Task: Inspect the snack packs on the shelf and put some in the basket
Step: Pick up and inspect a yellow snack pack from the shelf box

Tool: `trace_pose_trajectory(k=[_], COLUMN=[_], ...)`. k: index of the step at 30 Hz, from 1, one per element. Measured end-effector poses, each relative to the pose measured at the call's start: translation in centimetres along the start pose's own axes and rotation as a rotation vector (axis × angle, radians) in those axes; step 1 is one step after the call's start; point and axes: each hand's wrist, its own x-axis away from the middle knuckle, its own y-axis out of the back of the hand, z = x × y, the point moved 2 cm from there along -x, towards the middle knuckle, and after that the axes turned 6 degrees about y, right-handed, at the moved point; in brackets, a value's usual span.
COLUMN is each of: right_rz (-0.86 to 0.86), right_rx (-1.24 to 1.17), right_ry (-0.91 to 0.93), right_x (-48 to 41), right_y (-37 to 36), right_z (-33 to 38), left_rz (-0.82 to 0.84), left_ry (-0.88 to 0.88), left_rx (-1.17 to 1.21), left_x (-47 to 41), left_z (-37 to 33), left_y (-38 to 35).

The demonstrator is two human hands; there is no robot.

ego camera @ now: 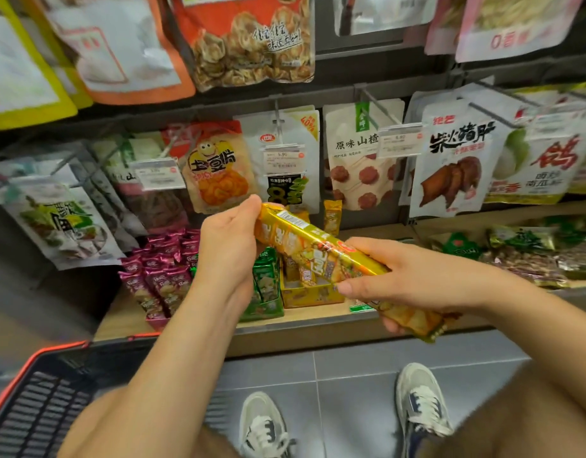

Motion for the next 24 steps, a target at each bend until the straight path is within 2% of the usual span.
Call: trace_pose_trajectory(k=[5,9,12,24], right_rz=[-0.046,-0.133,-0.215,-0.401], right_rx=[0.017,0.065,0.155,0.432], right_ry=[0.105,0.16,0.175,0.211], right_x=[0.0,-0.2,-0.3,-1.2], right_y=[-0.4,-1.3,-1.3,-2.6], right_z=[0.5,-0.1,-0.6,-0.6], left_rz=[-0.006,0.019,0.077,0.078], left_ry=[0.049,0.075,0.088,0.132], left_rx=[0.102,0.07,0.087,0.214], left_x=[-0.1,-0.3,-0.3,-0.1], left_z=[-0.3,0.5,0.8,2.2], left_y=[0.7,1.3,1.3,0.3])
